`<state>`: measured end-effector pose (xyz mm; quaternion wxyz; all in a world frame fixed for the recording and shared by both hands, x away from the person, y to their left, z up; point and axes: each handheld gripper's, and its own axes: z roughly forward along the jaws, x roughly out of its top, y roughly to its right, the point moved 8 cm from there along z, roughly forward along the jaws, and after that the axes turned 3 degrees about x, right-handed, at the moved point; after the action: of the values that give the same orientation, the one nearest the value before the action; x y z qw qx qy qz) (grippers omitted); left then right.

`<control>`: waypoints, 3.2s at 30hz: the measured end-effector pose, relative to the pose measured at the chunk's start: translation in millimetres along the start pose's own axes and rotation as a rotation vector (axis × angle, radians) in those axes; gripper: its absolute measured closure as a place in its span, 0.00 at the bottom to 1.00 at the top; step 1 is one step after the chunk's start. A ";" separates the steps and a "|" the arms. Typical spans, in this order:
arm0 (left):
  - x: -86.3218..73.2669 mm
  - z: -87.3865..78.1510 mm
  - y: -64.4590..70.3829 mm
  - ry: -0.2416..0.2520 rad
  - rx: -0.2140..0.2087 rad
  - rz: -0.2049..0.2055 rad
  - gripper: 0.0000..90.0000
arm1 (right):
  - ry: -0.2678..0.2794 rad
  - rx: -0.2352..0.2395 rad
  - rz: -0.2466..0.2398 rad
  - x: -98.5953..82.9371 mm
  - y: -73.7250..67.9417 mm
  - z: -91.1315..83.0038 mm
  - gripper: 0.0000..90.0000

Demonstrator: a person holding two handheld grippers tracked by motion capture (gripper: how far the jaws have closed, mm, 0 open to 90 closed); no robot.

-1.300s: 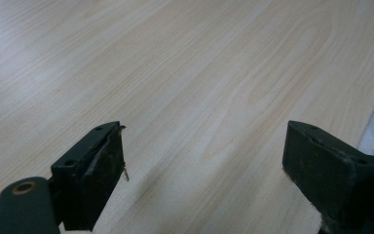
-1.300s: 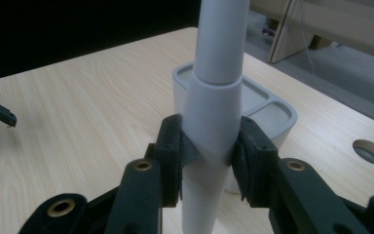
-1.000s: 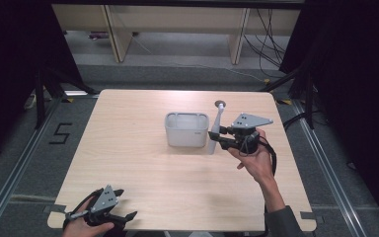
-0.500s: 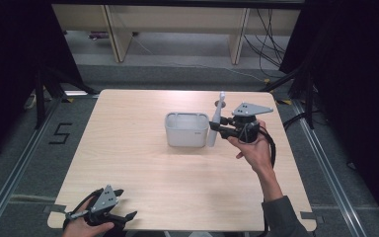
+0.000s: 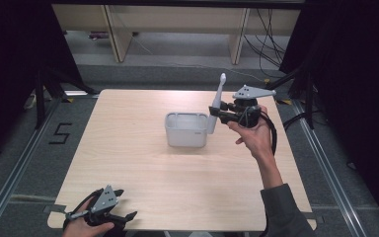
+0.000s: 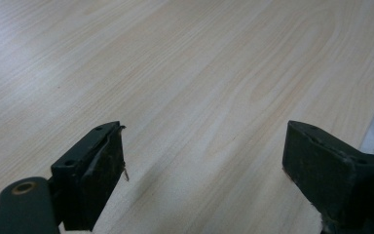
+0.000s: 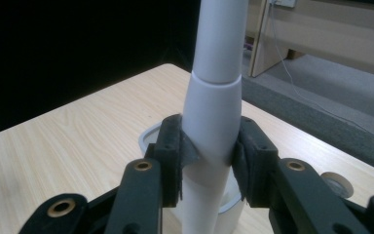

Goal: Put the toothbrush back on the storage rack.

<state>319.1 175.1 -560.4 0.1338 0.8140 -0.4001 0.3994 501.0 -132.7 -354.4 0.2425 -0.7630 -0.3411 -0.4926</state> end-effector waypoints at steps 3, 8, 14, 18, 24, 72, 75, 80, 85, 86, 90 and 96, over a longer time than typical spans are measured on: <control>-0.5 0.0 -0.8 -0.006 -0.003 0.002 0.16 | -0.013 0.005 0.014 3.9 3.1 3.1 0.74; 0.0 -0.1 0.3 0.003 0.005 -0.018 0.16 | -0.020 -0.010 0.025 8.4 9.7 11.6 0.74; 0.8 0.0 0.0 0.014 0.003 -0.015 0.16 | -0.026 -0.020 0.023 13.3 14.4 20.2 0.74; 0.6 -0.7 0.2 0.007 0.000 -0.013 0.16 | -0.028 -0.028 0.032 16.8 17.2 25.5 0.74; 0.2 -0.5 0.2 0.003 0.002 -0.014 0.16 | -0.042 -0.033 0.046 16.3 20.3 35.8 0.74; 0.7 -0.9 1.4 0.007 -0.013 -0.008 0.16 | -0.205 -0.075 0.083 -38.2 42.4 95.9 0.74; 0.7 -0.4 0.7 0.010 -0.005 -0.004 0.16 | -0.209 -0.084 0.093 -42.9 43.3 95.8 0.74; 0.6 -0.2 0.8 0.009 -0.005 -0.007 0.16 | -0.206 -0.071 0.108 -47.3 42.5 99.0 0.74; 0.4 -0.4 0.9 0.008 -0.005 -0.010 0.16 | -0.204 -0.069 0.092 -49.0 41.6 102.1 0.74; -0.3 -0.9 2.1 0.002 -0.007 -0.025 0.16 | -0.219 -0.077 0.102 -50.5 41.4 101.1 0.74; -0.3 -0.1 2.8 0.003 -0.016 -0.026 0.16 | -0.230 -0.087 0.101 -57.1 42.4 103.4 0.74; -0.5 -0.2 2.5 0.000 -0.016 -0.027 0.16 | -0.249 -0.095 0.098 -62.9 43.8 103.9 0.74</control>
<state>316.9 173.9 -560.9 0.1456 0.8181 -0.3923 0.3944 577.5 -105.5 -454.8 0.1856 -0.8445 -0.3071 -0.3976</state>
